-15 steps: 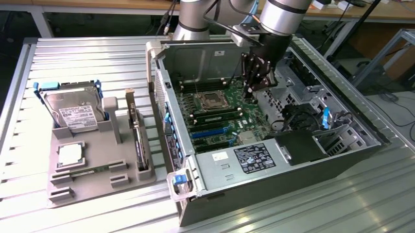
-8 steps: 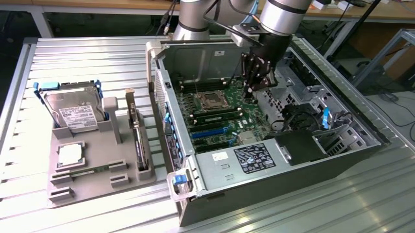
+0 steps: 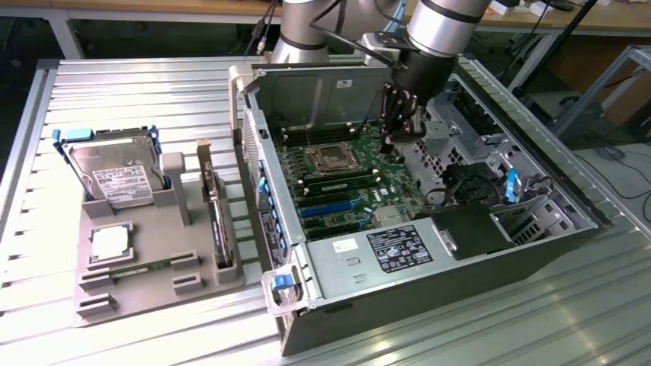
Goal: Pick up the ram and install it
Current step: 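Press down the ram until it locks into place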
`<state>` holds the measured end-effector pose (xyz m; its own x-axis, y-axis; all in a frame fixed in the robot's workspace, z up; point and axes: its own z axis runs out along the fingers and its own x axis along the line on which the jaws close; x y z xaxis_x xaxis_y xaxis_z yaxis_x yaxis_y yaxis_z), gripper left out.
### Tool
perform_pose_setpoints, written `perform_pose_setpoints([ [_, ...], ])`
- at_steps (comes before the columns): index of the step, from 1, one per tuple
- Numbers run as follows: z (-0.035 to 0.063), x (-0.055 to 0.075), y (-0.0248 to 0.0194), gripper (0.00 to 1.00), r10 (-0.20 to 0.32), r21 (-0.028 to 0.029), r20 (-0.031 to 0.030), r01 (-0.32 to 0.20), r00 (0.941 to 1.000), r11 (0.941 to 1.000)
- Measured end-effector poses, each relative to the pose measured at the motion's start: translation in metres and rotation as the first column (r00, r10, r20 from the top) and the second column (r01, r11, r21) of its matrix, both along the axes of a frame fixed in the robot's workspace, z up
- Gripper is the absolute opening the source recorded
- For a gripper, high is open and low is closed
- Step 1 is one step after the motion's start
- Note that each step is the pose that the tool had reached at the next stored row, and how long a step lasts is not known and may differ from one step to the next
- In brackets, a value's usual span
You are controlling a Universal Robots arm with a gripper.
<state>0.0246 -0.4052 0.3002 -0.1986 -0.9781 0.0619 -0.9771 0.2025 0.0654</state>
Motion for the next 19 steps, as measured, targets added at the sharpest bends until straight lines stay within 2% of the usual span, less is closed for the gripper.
perform_pose_setpoints([
  [2, -0.0003, 0.0000, 0.0000, 0.11, -0.047, 0.0000, 0.0000, 0.047, 0.9989, 0.9989],
  [4, -0.0007, 0.0000, 0.0000, 0.11, -0.114, 0.0000, 0.0000, 0.114, 0.9934, 0.9934],
  [6, -0.0010, 0.0000, 0.0000, 0.11, -0.172, 0.0000, 0.0000, 0.172, 0.9852, 0.9852],
  [9, -0.0018, 0.0000, 0.0000, 0.11, -0.274, 0.0001, 0.0000, 0.274, 0.9617, 0.9617],
  [11, -0.0023, 0.0000, 0.0000, 0.11, -0.335, 0.0001, 0.0000, 0.335, 0.9423, 0.9423],
  [13, -0.0026, 0.0000, 0.0000, 0.11, -0.369, 0.0000, 0.0000, 0.369, 0.9293, 0.9293],
  [15, -0.0031, 0.0000, 0.0000, 0.11, -0.426, 0.0000, 0.0000, 0.426, 0.9046, 0.9046],
  [19, -0.0038, 0.0000, 0.0000, 0.11, -0.494, 0.0001, 0.0000, 0.494, 0.8694, 0.8694],
])
